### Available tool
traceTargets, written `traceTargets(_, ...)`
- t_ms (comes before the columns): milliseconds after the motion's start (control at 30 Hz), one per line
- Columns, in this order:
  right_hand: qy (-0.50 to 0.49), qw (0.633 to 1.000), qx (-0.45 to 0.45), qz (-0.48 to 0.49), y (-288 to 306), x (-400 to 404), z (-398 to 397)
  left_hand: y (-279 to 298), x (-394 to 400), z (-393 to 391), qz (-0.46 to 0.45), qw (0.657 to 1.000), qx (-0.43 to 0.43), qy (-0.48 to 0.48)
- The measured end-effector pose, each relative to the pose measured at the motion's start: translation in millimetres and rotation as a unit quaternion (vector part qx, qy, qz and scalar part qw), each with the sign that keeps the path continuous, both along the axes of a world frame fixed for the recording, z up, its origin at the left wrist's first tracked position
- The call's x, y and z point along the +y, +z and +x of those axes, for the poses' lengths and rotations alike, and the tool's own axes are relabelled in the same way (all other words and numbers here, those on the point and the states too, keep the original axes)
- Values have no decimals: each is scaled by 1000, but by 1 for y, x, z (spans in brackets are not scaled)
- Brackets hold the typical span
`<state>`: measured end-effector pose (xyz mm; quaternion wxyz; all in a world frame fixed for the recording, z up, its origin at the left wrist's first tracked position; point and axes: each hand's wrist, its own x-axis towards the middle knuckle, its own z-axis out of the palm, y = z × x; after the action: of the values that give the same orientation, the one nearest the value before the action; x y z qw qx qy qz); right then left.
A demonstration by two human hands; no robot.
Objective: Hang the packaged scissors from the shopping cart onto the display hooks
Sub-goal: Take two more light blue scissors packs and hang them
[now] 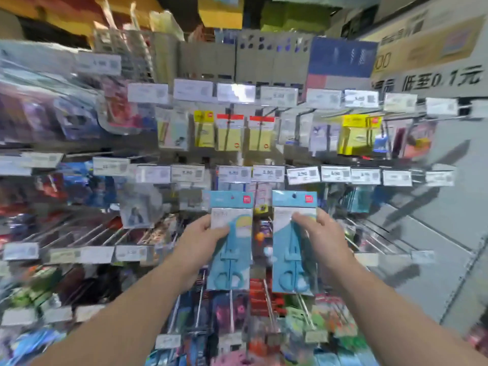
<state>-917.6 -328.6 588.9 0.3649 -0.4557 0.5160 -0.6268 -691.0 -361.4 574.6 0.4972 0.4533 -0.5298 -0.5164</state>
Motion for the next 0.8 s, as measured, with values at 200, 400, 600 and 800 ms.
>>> traceTargets(200, -37, 999, -6, 23, -17, -8, -140, -7, -12, -144, 7, 1000, -13, -26)
traceTargets(400, -49, 996, -59, 39, -24, -11, -241, -7, -27, -262, 6, 997, -22, -69)
traceTargets(600, -64, 993, -94, 27, -25, -26, -307, -9, -59, -341, -3, 991, -57, -122)
traceTargets(800, -111, 990, -81, 37, -32, -53, -345, -17, -102, -391, -3, 985, -35, -171)
